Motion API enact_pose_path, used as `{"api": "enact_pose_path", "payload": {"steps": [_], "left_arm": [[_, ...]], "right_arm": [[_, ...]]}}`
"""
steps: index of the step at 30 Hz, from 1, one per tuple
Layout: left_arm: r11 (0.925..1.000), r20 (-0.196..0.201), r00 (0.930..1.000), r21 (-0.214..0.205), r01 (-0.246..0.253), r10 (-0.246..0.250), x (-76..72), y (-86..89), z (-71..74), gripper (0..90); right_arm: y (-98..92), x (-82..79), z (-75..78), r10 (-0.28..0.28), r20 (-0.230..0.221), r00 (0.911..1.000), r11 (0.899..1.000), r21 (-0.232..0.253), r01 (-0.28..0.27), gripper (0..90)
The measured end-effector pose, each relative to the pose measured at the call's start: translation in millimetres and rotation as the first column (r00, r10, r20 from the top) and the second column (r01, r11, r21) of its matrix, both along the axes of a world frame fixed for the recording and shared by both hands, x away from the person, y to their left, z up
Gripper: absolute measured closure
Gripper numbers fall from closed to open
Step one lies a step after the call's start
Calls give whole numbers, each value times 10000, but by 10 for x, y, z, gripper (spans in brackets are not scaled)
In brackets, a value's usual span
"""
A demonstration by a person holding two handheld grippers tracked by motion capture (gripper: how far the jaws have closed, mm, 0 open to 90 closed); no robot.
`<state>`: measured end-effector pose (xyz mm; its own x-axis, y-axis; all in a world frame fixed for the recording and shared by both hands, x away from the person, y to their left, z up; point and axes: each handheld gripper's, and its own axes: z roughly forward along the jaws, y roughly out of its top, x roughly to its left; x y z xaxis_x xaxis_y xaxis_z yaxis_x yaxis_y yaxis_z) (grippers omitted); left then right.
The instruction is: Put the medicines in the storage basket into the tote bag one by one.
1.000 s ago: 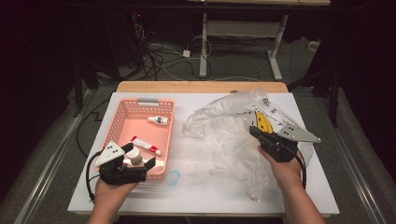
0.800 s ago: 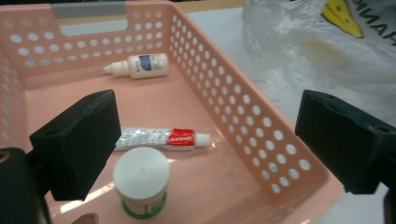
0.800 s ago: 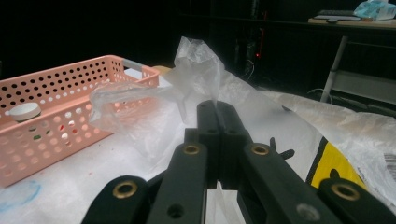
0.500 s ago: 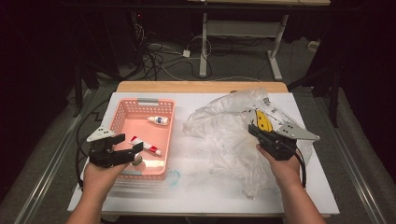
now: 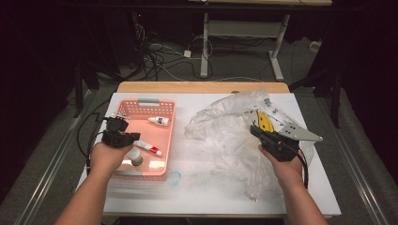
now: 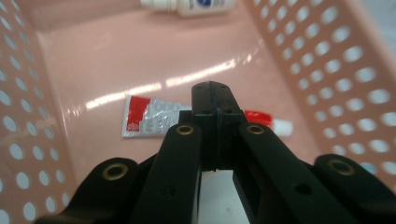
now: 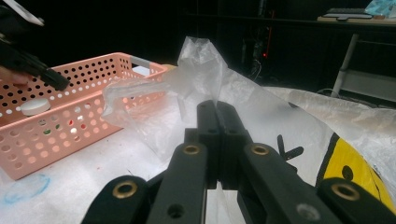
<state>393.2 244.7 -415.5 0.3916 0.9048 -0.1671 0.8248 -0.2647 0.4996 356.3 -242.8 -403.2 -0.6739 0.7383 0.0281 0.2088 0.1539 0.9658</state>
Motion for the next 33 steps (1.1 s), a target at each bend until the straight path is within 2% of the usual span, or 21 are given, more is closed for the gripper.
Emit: {"api": "enact_pose_path", "payload": {"steps": [3, 5, 10, 17, 20, 22, 24, 30, 33], "left_arm": [[9992, -723, 9974, 391, -24, 53, 108, -23, -80, 881], [9990, -1171, 9931, 453, -63, 116, 171, -24, -115, 881], [9970, -1895, 9817, 768, -62, 208, 264, -16, -168, 881], [9978, -2700, 9625, 501, 423, -272, 318, -20, -262, 880], [9986, -2873, 9575, 359, 380, -261, 346, -27, -288, 881], [9988, -2884, 9573, 371, 334, -213, 371, -21, -298, 881], [9990, -2844, 9585, 331, 296, -189, 406, -17, -314, 880], [9979, -2626, 9648, 581, 285, -122, 537, -44, -334, 881], [9953, -2577, 9661, 883, 405, -164, 619, -84, -336, 880]], "right_arm": [[-2, -3, 0, -4, -10, 10000, 10000, 8, 4, 900], [-9, -3, 1, 25, 12, 10000, 10000, -3, -25, 900], [-21, -13, 11, 6, 30, 10000, 10000, 59, -6, 900], [-49, -21, 26, -37, 72, 10000, 9999, 122, 36, 900], [-52, -23, 28, -32, 74, 10000, 9999, 140, 31, 900], [-55, -24, 29, -43, 53, 10000, 9999, 155, 42, 900], [-60, -18, 27, -46, 53, 10000, 9999, 158, 45, 900], [-66, -13, 19, -81, 47, 10000, 9999, 148, 80, 900], [-72, -13, 19, -117, 45, 9999, 9998, 154, 116, 900]]}}
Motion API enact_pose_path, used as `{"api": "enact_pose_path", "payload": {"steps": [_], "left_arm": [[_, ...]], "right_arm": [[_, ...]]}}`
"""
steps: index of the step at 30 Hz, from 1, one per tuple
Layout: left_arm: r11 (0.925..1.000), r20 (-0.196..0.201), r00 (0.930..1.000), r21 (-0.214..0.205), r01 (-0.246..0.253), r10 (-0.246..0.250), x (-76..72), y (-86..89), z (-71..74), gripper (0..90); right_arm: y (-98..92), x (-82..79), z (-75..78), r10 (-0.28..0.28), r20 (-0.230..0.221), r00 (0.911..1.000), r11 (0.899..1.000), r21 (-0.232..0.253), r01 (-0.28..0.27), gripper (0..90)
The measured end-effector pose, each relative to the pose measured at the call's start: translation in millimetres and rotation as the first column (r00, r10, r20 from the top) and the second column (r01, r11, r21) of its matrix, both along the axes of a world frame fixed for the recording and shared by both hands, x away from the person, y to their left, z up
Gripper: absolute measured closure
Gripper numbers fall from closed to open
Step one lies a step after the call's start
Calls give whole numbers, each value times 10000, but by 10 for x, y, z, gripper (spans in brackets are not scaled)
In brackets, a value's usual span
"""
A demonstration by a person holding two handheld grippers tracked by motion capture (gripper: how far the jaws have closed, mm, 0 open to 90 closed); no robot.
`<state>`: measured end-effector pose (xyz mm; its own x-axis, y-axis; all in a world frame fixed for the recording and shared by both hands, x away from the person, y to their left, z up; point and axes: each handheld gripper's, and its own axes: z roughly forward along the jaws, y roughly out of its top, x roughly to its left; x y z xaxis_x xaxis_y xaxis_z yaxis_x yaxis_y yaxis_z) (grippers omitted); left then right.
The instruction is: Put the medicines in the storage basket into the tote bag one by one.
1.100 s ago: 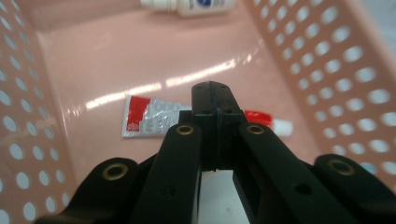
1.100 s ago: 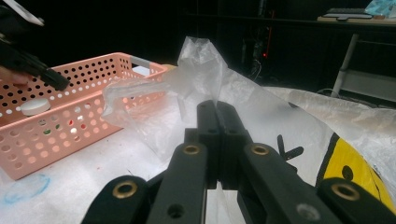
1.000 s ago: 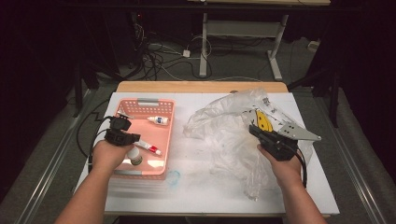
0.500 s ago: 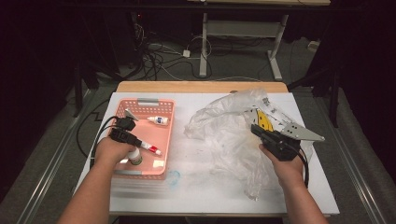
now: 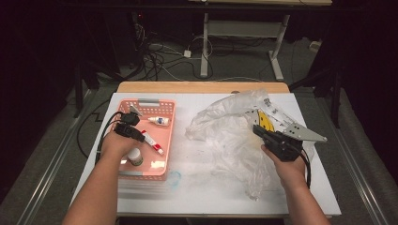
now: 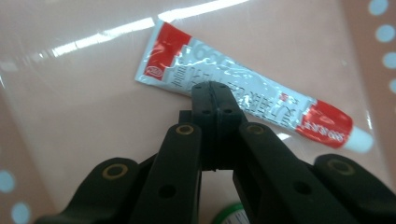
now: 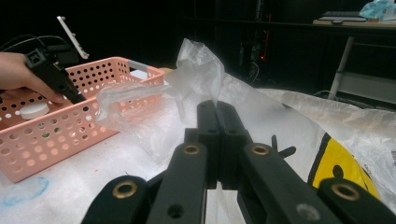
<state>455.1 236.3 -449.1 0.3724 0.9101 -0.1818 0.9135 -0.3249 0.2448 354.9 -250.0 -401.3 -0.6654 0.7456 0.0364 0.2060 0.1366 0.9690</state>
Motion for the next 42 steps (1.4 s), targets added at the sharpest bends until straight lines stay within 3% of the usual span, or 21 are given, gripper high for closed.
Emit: {"api": "enact_pose_path", "payload": {"steps": [8, 13, 14, 17, 20, 23, 28, 29, 31, 34, 36, 42], "left_arm": [[9968, 191, 9969, 253, 757, -762, 174, -208, 34, 880], [9908, 869, 9877, -246, 1328, -1303, 56, -420, 186, 880], [9867, 796, 9845, -330, 1593, -1562, 2, -475, 201, 880], [9667, 360, 9660, 172, 2554, -2559, -169, -659, 195, 880], [9576, 51, 9589, 553, 2828, -2835, -232, -739, 146, 880], [9550, -230, 9604, 1023, 2785, -2777, -205, -716, 132, 880], [9644, -239, 9750, 1441, 2219, -2208, -136, -528, 134, 880], [9691, -112, 9775, 1292, 2101, -2104, -127, -488, 152, 880], [9811, 403, 9811, 482, 1872, -1892, -119, -407, 229, 880], [9869, 1119, 9812, 556, 1517, -1571, -123, -350, 316, 879], [9886, 1131, 9830, 576, 1391, -1449, -113, -324, 312, 875], [9923, 789, 9898, 464, 1150, -1184, -53, -312, 228, 633]], "right_arm": [[-14, 4, -14, 32, -43, 10000, 10000, -35, -32, 900], [-25, -7, -13, 32, -80, 10000, 10000, 28, -32, 900], [-24, -10, -12, 45, -70, 10000, 10000, 34, -45, 900], [-11, -19, -4, 99, -2, 10000, 9999, -21, -99, 900], [16, -27, -1, 171, -8, 9999, 9998, -34, -171, 900], [28, -37, 3, 184, -15, 9998, 9998, -44, -184, 900], [0, -40, 12, 137, 21, 9999, 9999, 11, -137, 900], [-4, -37, 11, 132, 4, 9999, 9999, 1, -132, 900], [-9, -33, 6, 122, -11, 9999, 9999, 0, -122, 900], [-16, -29, 1, 142, -8, 9999, 9999, -2, -142, 900], [-17, -29, 2, 140, -22, 9999, 9999, 24, -140, 900], [-17, -50, 19, 134, 9, 9999, 9999, 55, -134, 900]]}}
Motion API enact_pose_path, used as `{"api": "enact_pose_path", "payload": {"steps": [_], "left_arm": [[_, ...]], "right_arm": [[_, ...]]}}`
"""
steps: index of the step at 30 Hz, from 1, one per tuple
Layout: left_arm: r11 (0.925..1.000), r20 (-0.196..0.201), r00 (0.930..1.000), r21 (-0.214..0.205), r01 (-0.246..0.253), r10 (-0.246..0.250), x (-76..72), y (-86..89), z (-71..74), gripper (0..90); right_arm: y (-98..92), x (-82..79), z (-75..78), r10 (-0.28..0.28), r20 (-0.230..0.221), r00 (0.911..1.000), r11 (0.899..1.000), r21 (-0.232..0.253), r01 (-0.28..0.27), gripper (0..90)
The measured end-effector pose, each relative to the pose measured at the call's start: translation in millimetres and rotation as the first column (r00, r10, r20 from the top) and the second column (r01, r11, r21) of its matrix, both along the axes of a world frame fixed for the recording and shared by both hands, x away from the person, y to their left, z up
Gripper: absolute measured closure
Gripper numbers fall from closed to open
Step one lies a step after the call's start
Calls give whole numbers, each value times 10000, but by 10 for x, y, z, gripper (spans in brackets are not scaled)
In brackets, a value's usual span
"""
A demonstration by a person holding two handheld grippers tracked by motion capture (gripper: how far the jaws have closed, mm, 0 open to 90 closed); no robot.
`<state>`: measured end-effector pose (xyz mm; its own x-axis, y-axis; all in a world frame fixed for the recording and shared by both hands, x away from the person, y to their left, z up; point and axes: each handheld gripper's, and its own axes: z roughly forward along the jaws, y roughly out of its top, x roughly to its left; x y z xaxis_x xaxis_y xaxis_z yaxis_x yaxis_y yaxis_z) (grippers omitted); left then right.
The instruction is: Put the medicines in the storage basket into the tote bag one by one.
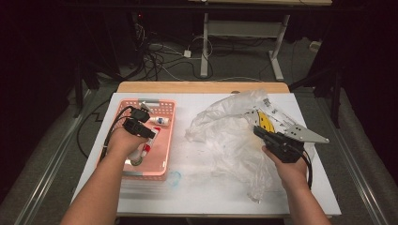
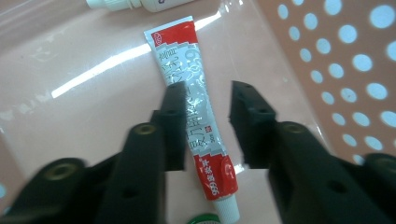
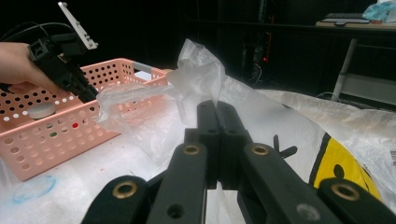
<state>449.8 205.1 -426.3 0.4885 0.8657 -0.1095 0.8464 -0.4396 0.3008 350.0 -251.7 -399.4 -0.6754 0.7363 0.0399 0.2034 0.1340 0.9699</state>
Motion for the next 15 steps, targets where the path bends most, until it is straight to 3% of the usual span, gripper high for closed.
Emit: {"api": "enact_pose_path", "payload": {"steps": [1, 4, 15], "left_arm": [[10000, -106, 9999, 30, -49, 50, 13, 6, -14, 575], [10000, -390, 9992, -71, -25, 22, 43, 10, -55, 524], [9997, -1263, 9920, 247, 16, 16, 139, 3, -221, 533]], "right_arm": [[-1, -2, 3, 1, 31, 10000, 10000, -25, 0, 900], [-6, -7, 7, -34, 22, 10000, 10000, 17, 34, 900], [-15, 2, -6, -15, 27, 10000, 10000, -58, 15, 900]]}}
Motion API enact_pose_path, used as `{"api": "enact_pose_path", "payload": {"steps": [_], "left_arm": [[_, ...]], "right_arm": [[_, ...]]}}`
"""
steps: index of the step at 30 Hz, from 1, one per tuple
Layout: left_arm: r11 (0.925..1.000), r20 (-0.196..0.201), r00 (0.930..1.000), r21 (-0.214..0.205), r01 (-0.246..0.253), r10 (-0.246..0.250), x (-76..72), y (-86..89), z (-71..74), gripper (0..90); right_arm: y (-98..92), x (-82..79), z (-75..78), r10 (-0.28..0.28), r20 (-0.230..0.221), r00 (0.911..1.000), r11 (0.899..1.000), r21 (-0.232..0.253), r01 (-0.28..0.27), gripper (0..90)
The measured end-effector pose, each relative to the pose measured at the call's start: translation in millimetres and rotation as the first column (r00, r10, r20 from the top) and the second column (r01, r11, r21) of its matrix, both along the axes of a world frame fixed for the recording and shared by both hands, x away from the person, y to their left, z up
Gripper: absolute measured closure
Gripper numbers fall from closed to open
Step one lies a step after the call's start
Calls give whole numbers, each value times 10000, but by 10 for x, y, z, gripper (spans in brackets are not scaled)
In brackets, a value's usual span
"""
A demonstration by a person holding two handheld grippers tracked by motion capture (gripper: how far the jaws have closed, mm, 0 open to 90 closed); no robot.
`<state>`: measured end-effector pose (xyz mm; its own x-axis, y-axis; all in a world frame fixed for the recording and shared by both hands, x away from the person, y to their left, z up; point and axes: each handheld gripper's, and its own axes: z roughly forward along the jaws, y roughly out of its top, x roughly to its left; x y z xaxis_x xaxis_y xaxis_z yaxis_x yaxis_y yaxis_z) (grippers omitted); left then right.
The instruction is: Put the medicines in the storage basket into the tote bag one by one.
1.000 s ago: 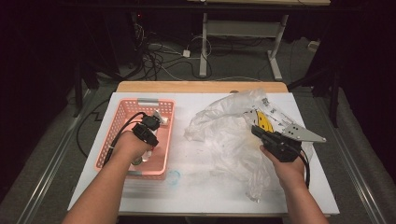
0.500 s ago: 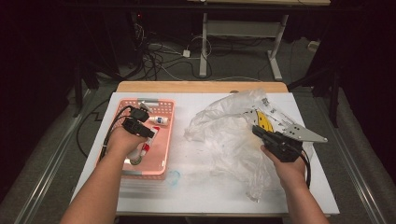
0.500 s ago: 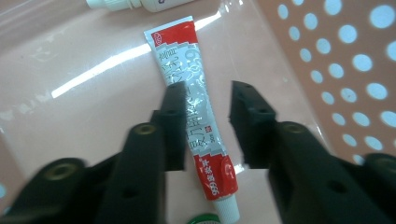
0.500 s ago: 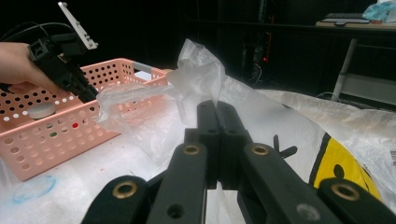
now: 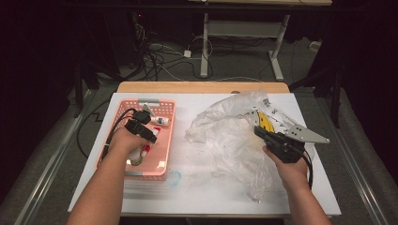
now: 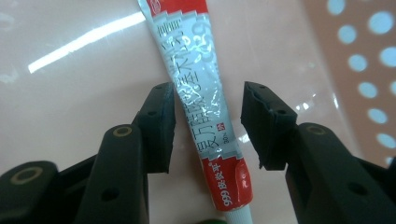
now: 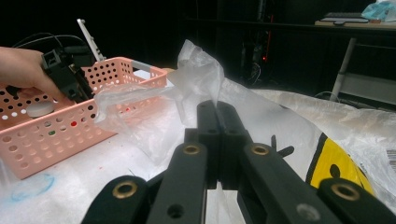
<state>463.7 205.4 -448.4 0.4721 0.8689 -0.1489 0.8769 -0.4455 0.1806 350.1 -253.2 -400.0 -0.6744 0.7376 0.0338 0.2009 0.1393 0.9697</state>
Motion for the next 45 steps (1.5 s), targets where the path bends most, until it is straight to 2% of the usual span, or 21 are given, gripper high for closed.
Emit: {"api": "enact_pose_path", "payload": {"steps": [2, 5, 9, 14, 16, 18, 23, 25, 29, 36, 41, 45], "left_arm": [[9998, -69, 10000, 186, 70, -68, 3, -19, -27, 533], [9998, -27, 10000, 201, 4, -4, 11, -38, -28, 536], [9985, 53, 9999, 535, 84, -87, 0, -68, -30, 569], [9971, 31, 9999, 753, 104, -107, -12, -100, -27, 616], [9973, 93, 9998, 721, 155, -162, -14, -111, -28, 661], [9980, 47, 9999, 608, 149, -152, -8, -119, -26, 667], [9982, 267, 9993, 543, 255, -270, -26, -154, -29, 677], [9990, 228, 9994, 360, 250, -258, -19, -158, -23, 678], [9987, 389, 9988, 415, 288, -304, -35, -173, -25, 680], [9991, 690, 9970, 256, 325, -342, -94, -151, 4, 681], [9996, 956, 9954, -243, 109, -86, -118, -82, 36, 681], [9994, 1123, 9936, -278, 183, -151, -147, -74, 51, 681]], "right_arm": [[3, 1, -4, 5, -11, 10000, 10000, -12, -5, 900], [13, -8, -6, 11, -66, 10000, 10000, -28, -11, 900], [14, -7, -9, -1, -56, 10000, 10000, -50, 0, 900], [22, -5, -21, 66, -81, 9999, 10000, -63, -66, 900], [30, -10, -22, 45, -87, 10000, 9999, -93, -46, 900], [36, -8, -22, 88, -93, 9999, 9999, -112, -89, 900], [39, -20, -15, 114, -74, 9999, 9999, -37, -114, 900], [42, -15, -12, 129, -56, 9999, 9999, -49, -130, 900], [42, -20, -8, 155, -14, 9999, 9998, -82, -155, 900], [20, -30, 2, 117, 2, 9999, 9999, 22, -117, 900], [33, -27, -5, 128, -26, 9999, 9999, -4, -128, 900], [45, -23, -8, 168, 5, 9999, 9998, -48, -168, 900]]}}
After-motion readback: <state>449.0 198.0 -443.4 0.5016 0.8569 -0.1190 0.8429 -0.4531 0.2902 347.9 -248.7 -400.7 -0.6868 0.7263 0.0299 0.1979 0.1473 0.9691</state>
